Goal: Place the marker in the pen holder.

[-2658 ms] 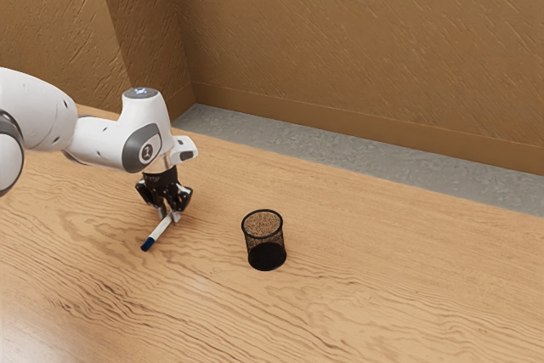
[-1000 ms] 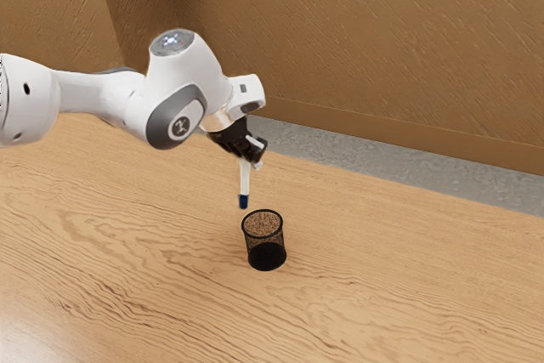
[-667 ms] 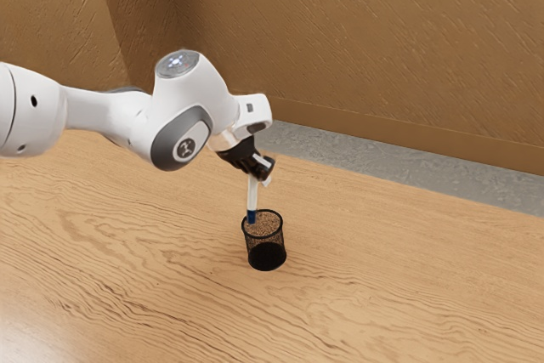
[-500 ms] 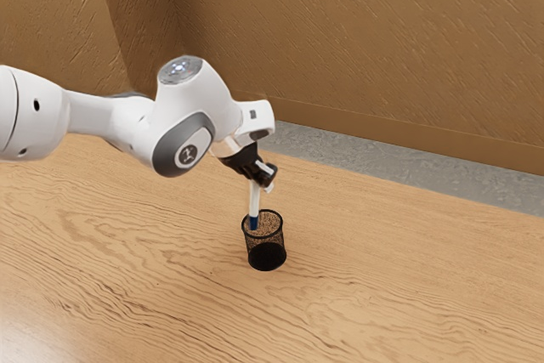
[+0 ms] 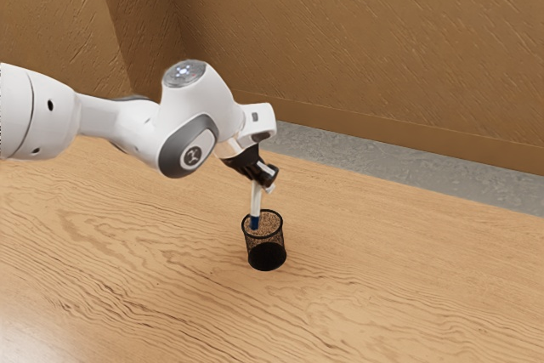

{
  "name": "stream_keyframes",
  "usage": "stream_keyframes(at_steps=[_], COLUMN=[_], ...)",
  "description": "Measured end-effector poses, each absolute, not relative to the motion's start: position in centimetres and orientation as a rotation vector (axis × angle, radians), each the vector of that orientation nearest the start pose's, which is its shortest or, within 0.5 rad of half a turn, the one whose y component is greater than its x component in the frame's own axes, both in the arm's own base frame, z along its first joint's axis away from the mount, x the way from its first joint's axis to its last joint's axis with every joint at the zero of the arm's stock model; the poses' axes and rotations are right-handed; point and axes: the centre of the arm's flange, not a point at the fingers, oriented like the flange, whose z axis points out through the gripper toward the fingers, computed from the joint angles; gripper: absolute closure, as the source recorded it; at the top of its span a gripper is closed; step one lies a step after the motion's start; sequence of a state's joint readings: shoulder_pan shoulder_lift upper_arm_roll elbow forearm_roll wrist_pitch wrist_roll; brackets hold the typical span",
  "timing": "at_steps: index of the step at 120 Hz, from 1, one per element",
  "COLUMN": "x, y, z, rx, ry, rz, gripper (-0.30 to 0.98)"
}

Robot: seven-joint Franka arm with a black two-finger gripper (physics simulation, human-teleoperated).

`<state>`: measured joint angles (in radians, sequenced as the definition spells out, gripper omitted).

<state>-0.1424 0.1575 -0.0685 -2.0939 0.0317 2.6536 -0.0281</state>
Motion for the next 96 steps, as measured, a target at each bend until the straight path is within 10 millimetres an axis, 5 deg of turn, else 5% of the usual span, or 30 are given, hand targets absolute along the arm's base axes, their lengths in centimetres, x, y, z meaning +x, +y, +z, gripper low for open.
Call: stream_keyframes(at_steps=[45,76,81,86,90,96], x=[59.5,59.6,60.3,61.7,61.8,60.8], y=[-12.7,-13.0,-11.9,-9.8,-7.3,-2.6], z=[37.3,38.1,41.5,48.4,53.7,59.0], rx=[-3.102,-3.097,-3.087,-3.066,-3.051,-3.041], ry=[0.333,0.366,0.337,0.285,0.221,0.099], rz=[-0.621,-0.644,-0.68,-0.721,-0.711,-0.648], gripper=[0.72,0.25,0.2,0.17,0.14,0.11])
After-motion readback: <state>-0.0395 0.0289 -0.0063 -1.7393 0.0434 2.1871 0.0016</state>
